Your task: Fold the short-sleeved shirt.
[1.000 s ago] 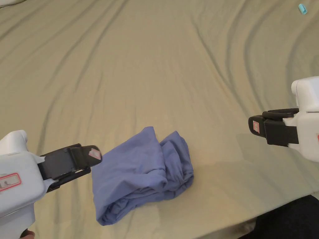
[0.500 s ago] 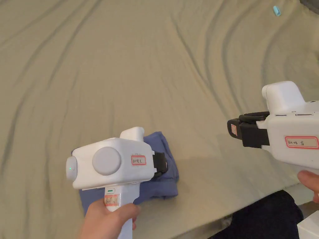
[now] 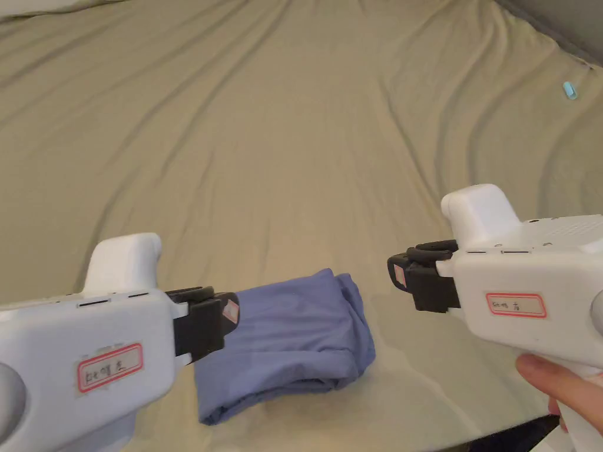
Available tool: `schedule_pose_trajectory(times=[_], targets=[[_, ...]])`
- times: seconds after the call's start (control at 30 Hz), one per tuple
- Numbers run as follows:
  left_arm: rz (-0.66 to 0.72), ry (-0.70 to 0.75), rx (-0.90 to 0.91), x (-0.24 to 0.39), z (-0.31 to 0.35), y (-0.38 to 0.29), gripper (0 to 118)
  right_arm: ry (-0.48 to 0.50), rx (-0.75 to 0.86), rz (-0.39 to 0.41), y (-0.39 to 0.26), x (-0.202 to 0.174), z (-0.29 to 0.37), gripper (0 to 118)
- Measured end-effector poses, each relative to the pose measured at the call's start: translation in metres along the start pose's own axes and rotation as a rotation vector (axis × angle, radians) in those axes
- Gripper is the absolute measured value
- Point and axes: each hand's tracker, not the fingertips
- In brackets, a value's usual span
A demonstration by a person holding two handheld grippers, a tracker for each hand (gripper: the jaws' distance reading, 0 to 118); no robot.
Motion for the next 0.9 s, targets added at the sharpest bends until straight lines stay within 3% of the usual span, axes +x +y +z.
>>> schedule_pose_trajectory(times=[0.17, 0.37, 0.47, 0.5, 0.53, 0.57, 0.6, 0.73, 0.83, 0.9], targets=[[0.127, 0.088, -0.035, -0.053, 0.01, -0.026, 0, 0.026, -0.111, 0.089, 0.002, -0.039, -0.062, 2], [0.229, 0.007, -0.079, -0.079, -0.014, -0.044, 0, -0.049, -0.303, 0.116, -0.025, -0.032, -0.145, 2], [0.327, -0.097, -0.107, -0.096, -0.036, -0.045, 0, -0.072, -0.304, 0.132, -0.031, -0.025, -0.156, 2], [0.387, -0.168, -0.119, -0.108, -0.044, -0.046, 6, -0.055, -0.299, 0.109, -0.027, -0.019, -0.153, 2], [0.464, -0.274, -0.123, -0.124, -0.054, -0.048, 36, -0.02, -0.309, 0.062, -0.025, -0.013, -0.151, 2], [0.522, -0.353, -0.131, -0.135, -0.064, -0.05, 94, -0.001, -0.312, 0.048, -0.024, -0.01, -0.15, 2], [0.55, -0.423, -0.153, -0.148, -0.079, -0.055, 103, 0.012, -0.31, 0.049, -0.024, -0.006, -0.149, 2], [0.668, -0.452, -0.168, -0.167, -0.122, -0.061, 103, 0.024, -0.313, 0.054, -0.024, -0.003, -0.15, 2], [0.725, -0.56, -0.177, -0.155, -0.159, -0.058, 103, 0.035, -0.315, 0.051, -0.023, -0.002, -0.151, 2], [0.663, -0.531, -0.224, -0.142, -0.181, -0.05, 103, 0.044, -0.316, 0.053, -0.022, 0.0, -0.15, 2]])
